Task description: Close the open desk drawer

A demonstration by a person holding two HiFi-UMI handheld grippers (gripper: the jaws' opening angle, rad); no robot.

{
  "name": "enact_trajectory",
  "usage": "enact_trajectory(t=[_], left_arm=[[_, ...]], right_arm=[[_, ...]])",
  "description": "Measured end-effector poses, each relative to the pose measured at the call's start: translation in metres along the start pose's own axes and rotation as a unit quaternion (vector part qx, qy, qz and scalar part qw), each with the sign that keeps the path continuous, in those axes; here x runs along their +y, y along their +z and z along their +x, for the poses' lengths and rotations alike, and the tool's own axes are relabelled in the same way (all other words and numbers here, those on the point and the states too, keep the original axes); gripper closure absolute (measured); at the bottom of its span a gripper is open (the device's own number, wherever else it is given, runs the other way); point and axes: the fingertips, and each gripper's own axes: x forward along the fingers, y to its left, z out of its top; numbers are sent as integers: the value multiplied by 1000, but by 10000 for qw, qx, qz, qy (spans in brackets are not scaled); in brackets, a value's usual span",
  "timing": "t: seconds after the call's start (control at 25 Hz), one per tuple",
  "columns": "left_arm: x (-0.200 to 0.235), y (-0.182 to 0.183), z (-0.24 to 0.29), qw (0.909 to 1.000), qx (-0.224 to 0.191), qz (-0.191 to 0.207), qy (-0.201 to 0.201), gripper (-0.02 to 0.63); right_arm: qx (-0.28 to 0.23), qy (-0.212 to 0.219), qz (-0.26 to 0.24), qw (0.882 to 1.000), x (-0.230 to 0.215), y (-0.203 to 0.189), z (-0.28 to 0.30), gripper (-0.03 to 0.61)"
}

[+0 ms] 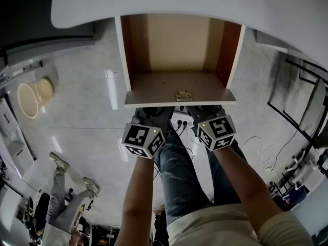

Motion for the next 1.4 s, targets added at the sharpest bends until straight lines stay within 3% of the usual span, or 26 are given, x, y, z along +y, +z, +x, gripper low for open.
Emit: enact_trajectory(t=[0.28,1.4], left_arm=[[-2,13,-9,9998,-146,-20,141,492],[-28,60,-15,9992,-387,28,18,476]], right_arm=[[-96,5,-85,9999,7,12,-10,430],[-405,-50,-269,9988,12,63,-29,500]])
